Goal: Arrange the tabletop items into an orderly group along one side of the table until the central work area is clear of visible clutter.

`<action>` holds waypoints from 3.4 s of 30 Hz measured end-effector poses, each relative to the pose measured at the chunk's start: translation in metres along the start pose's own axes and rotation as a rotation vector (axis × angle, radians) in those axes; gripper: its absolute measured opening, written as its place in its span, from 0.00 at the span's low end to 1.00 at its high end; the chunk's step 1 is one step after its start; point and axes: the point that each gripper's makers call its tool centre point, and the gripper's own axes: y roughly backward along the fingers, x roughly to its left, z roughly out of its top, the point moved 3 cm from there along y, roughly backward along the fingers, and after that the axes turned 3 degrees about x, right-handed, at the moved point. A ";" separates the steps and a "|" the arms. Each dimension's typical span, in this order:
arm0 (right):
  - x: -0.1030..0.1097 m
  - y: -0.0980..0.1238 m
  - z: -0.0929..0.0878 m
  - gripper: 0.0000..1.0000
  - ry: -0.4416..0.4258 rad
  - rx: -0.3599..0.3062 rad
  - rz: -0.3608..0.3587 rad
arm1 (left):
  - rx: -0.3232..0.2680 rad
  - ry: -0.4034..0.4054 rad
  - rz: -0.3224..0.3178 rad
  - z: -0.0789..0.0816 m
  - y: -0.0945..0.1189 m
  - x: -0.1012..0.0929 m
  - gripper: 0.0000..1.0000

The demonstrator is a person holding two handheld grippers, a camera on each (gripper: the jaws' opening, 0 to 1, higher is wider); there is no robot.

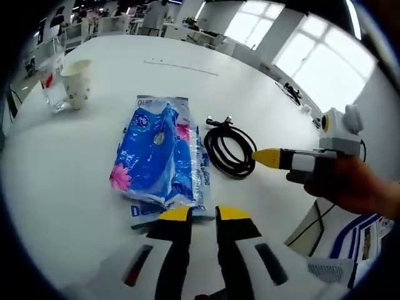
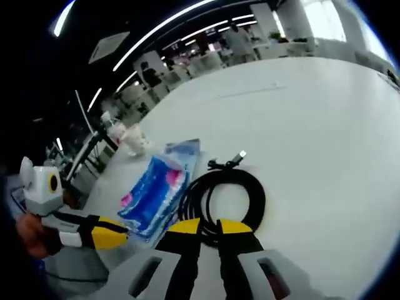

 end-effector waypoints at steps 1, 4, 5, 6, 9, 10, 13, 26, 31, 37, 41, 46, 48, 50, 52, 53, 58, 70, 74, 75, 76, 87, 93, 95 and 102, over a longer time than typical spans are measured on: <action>0.001 0.000 0.000 0.07 0.001 0.000 0.000 | -0.003 0.009 0.000 -0.001 0.000 0.001 0.12; 0.002 0.003 -0.006 0.07 0.001 0.002 0.002 | -0.002 0.032 0.010 -0.006 0.003 0.006 0.13; 0.002 0.004 -0.007 0.08 0.001 0.002 0.003 | -0.003 0.038 0.012 -0.008 0.004 0.007 0.13; 0.003 0.004 -0.008 0.08 0.000 0.003 0.004 | -0.002 0.041 0.019 -0.009 0.005 0.009 0.13; 0.008 0.005 -0.013 0.08 0.001 0.005 0.006 | -0.012 0.079 0.040 -0.011 0.006 0.017 0.13; 0.008 0.005 -0.014 0.08 0.000 0.007 0.006 | -0.021 0.105 0.043 -0.010 0.007 0.019 0.14; 0.012 0.007 -0.018 0.08 -0.003 0.009 0.009 | -0.042 0.142 0.046 -0.008 0.008 0.021 0.15; 0.032 0.009 -0.025 0.18 0.050 0.009 0.057 | -0.100 0.177 0.075 0.005 0.007 0.030 0.16; 0.041 0.011 -0.032 0.23 0.069 0.018 0.072 | -0.106 0.205 0.073 0.005 0.002 0.035 0.16; 0.044 0.011 -0.038 0.29 0.089 0.038 0.088 | -0.111 0.216 0.064 0.007 -0.003 0.037 0.15; 0.048 0.014 -0.042 0.32 0.099 0.044 0.098 | -0.117 0.224 0.056 0.009 -0.005 0.036 0.15; 0.050 0.019 -0.047 0.35 0.126 0.053 0.097 | -0.113 0.227 0.052 0.010 -0.008 0.038 0.13; 0.051 0.022 -0.047 0.35 0.126 0.051 0.095 | -0.116 0.228 0.053 0.011 -0.009 0.039 0.12; 0.050 0.025 -0.048 0.36 0.122 0.049 0.091 | -0.119 0.232 0.051 0.011 -0.008 0.039 0.12; 0.048 0.025 -0.047 0.36 0.124 0.046 0.087 | -0.119 0.235 0.051 0.011 -0.008 0.040 0.12; 0.047 0.025 -0.047 0.36 0.126 0.045 0.086 | -0.121 0.237 0.050 0.011 -0.008 0.040 0.12; 0.048 0.027 -0.045 0.38 0.138 0.044 0.084 | -0.114 0.218 0.057 0.011 -0.009 0.043 0.04; 0.049 0.023 -0.034 0.39 0.157 0.044 0.080 | -0.126 0.156 0.079 0.012 0.008 0.056 0.00; 0.052 0.018 -0.029 0.38 0.162 0.042 0.082 | -0.131 0.150 0.077 0.012 0.013 0.059 0.00; 0.053 0.017 -0.028 0.38 0.163 0.041 0.083 | -0.130 0.147 0.076 0.012 0.014 0.059 0.00; 0.053 0.016 -0.028 0.38 0.164 0.040 0.084 | -0.131 0.144 0.073 0.011 0.016 0.059 0.00; 0.062 0.003 -0.010 0.36 0.177 0.035 0.089 | -0.121 0.101 0.049 0.006 0.028 0.054 0.00; 0.064 -0.003 -0.004 0.35 0.195 0.040 0.089 | -0.116 0.084 0.045 -0.001 0.033 0.055 0.00; 0.063 -0.006 -0.004 0.34 0.201 0.047 0.080 | -0.113 0.073 0.043 -0.003 0.034 0.055 0.00; 0.059 -0.016 -0.010 0.30 0.185 0.077 0.063 | -0.094 0.048 0.036 -0.015 0.043 0.049 0.00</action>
